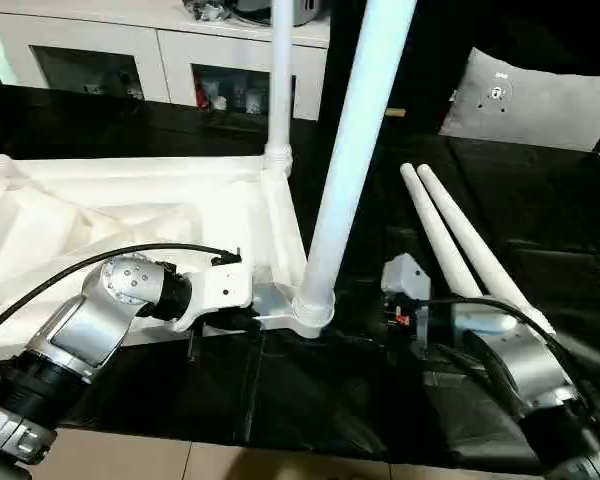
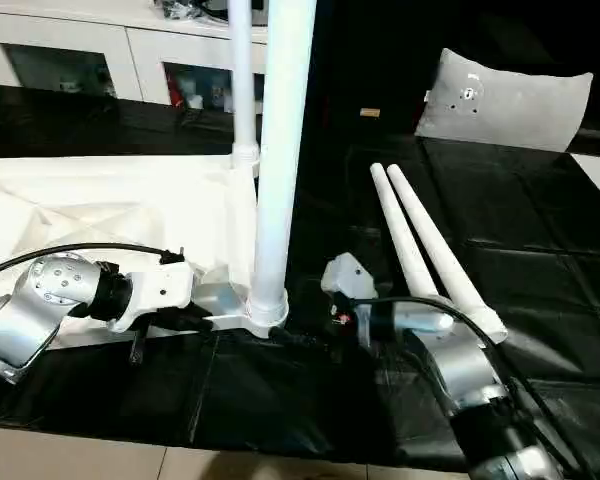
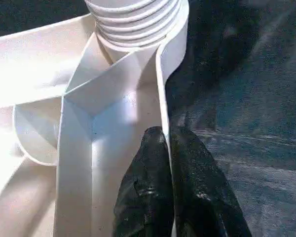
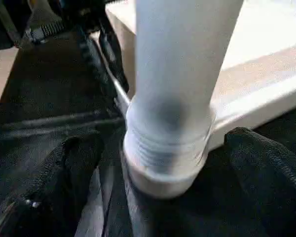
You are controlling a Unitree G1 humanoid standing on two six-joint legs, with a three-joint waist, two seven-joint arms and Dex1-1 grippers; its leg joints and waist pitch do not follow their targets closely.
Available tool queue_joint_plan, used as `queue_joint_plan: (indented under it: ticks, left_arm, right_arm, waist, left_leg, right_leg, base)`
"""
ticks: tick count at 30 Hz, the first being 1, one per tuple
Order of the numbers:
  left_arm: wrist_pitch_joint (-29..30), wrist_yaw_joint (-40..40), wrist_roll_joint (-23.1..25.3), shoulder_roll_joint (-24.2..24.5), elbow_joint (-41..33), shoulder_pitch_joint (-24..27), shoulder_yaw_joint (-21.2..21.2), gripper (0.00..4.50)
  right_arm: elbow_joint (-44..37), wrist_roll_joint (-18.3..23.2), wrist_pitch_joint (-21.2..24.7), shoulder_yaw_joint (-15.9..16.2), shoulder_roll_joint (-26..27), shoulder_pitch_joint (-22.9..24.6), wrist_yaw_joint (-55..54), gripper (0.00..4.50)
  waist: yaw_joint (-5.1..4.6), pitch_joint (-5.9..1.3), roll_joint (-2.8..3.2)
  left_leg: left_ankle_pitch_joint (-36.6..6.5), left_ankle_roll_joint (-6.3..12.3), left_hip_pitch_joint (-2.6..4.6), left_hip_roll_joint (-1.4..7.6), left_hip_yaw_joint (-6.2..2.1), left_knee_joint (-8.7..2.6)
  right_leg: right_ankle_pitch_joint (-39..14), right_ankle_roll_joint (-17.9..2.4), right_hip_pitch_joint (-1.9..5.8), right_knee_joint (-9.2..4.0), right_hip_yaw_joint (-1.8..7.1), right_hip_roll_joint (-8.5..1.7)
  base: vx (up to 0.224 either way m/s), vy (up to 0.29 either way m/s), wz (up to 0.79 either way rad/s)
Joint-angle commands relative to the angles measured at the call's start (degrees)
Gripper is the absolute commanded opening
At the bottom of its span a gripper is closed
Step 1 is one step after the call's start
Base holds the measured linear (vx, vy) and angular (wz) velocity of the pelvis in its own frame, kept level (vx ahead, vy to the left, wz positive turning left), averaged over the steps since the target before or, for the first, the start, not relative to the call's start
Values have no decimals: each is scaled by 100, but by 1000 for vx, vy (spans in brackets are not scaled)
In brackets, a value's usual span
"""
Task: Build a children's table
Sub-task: Insert table leg to table base, then rotate leg to tighten
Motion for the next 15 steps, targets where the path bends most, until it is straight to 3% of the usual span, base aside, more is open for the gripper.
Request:
queue_joint_plan:
  ticks: [1, 2, 4, 11, 15]
  left_arm:
    - [-105, -236, 178, -30, 42, 64, -415, 0]
    - [-115, -241, 179, -31, 46, 62, -422, 0]
    - [-110, -250, 171, -51, 12, 72, -444, 0]
    - [-201, -348, 208, -91, 15, 80, -477, 0]
    - [-212, -384, 213, -88, -18, 70, -508, 0]
  right_arm:
    - [123, -22, -1, 29, -11, -100, 99, 447]
    - [136, -23, -9, 39, -13, -109, 108, 420]
    - [234, -19, -38, 70, 12, -177, 145, 420]
    - [538, 22, -92, 75, 109, -393, 393, 346]
    - [677, -11, -183, 83, 166, -453, 410, 316]
  waist:
    - [-13, -316, 81]
    - [-11, -326, 78]
    - [2, -333, 72]
    - [12, -331, 71]
    - [24, -342, 81]
  left_leg:
    - [-523, 291, -123, -49, 211, -388]
    - [-442, 304, -126, -54, 212, -382]
    - [-316, 321, -130, -63, 217, -371]
    - [-364, 320, -126, -56, 219, -371]
    - [-250, 322, -122, -61, 222, -361]
  right_leg:
    - [-758, -1381, 386, -317, 237, -218]
    - [-632, -1422, 391, -298, 235, -217]
    - [-464, -1457, 407, -284, 233, -215]
    - [-602, -1437, 405, -289, 232, -223]
    - [-408, -1484, 406, -267, 230, -220]
  base:
    - [0, 0, 0]
    - [0, 0, 0]
    - [0, 0, 0]
    - [0, 0, 0]
    - [0, 0, 0]
